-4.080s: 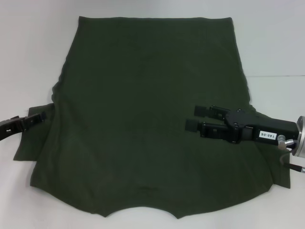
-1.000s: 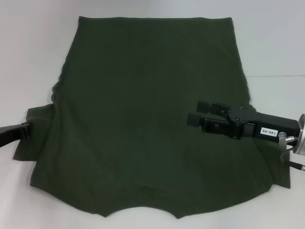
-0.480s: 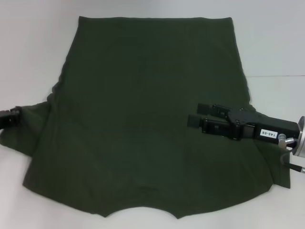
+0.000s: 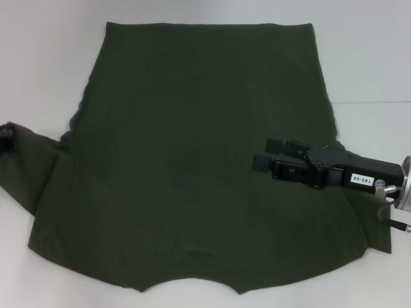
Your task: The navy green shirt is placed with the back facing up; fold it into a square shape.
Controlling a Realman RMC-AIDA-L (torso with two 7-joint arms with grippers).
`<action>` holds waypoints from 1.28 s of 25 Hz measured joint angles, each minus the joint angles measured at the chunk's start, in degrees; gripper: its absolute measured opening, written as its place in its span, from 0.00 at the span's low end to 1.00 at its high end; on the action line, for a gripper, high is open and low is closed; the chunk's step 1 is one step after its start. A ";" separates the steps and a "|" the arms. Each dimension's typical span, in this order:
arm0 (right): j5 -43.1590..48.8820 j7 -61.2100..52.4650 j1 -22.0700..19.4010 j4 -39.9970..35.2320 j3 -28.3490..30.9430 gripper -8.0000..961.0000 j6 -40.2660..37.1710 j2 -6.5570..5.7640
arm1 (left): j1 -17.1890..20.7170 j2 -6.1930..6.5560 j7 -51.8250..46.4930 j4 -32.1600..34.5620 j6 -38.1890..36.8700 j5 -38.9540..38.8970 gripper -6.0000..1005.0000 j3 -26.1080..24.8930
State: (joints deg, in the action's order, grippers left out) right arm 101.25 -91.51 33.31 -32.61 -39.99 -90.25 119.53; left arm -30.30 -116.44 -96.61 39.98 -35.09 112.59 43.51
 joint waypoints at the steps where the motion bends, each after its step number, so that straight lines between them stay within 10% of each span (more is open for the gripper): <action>1: -0.01 0.02 0.00 0.00 0.00 0.95 0.05 0.00 | -0.22 0.00 0.01 0.17 0.35 0.62 0.01 0.00; 20: -0.01 0.02 0.00 0.00 0.00 0.94 0.67 0.00 | -1.35 -0.41 1.59 2.58 1.81 1.76 0.01 -0.03; 32: 0.00 0.11 -0.08 0.00 -0.02 0.94 0.94 0.00 | 2.68 -4.78 0.45 11.76 -8.64 1.15 0.01 -0.49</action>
State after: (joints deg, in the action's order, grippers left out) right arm 101.25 -91.41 33.23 -32.61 -40.01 -89.32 119.53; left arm -27.63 -121.21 -96.16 51.74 -43.73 113.73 43.03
